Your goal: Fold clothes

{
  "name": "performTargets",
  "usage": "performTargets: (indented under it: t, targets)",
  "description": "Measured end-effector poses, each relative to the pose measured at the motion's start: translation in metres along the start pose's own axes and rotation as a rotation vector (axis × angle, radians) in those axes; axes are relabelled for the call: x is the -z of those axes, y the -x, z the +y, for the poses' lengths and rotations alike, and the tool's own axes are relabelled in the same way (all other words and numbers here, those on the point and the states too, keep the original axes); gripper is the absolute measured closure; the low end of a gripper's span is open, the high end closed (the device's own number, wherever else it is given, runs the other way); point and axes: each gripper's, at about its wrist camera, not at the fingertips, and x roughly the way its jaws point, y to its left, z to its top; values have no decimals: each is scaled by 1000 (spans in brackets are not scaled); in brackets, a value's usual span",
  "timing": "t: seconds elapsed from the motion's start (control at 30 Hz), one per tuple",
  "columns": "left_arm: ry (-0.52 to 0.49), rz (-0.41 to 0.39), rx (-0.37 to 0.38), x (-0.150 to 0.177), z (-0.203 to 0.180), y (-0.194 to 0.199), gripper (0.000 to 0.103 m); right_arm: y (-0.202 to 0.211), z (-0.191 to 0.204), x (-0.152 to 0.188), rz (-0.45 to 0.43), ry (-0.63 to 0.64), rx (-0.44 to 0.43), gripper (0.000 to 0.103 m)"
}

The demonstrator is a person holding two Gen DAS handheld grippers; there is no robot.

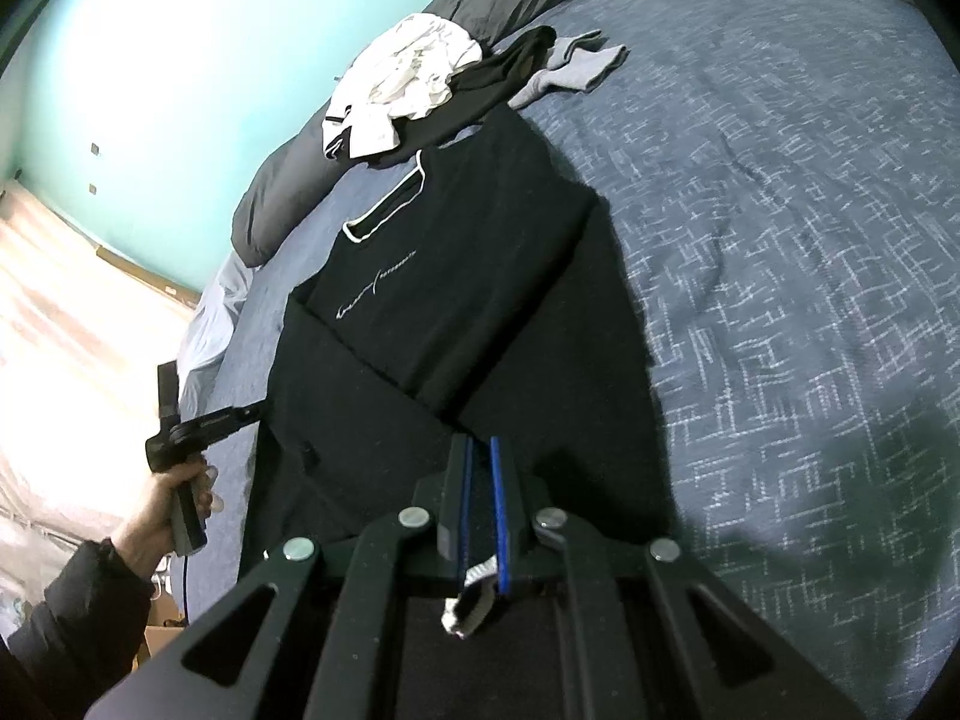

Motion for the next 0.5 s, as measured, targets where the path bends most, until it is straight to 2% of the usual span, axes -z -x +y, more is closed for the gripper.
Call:
performTargets:
  t: [0.1, 0.33, 0.4, 0.47, 0.5]
  targets:
    - [-18, -16, -14, 7, 0, 20, 70, 3, 3, -1, -7, 5, 2, 97]
    - [27, 18, 74, 47, 17, 66, 69, 15, 17, 2, 6, 36, 14, 95]
    - [35, 38, 102, 62, 19, 78, 69, 20, 23, 5, 22, 62, 28, 81]
    - [41, 64, 129, 78, 22, 88, 67, 26, 29, 11, 49, 92, 43, 74]
    - [40, 76, 139, 87, 23, 93, 66, 30, 31, 14, 66, 108, 53, 74]
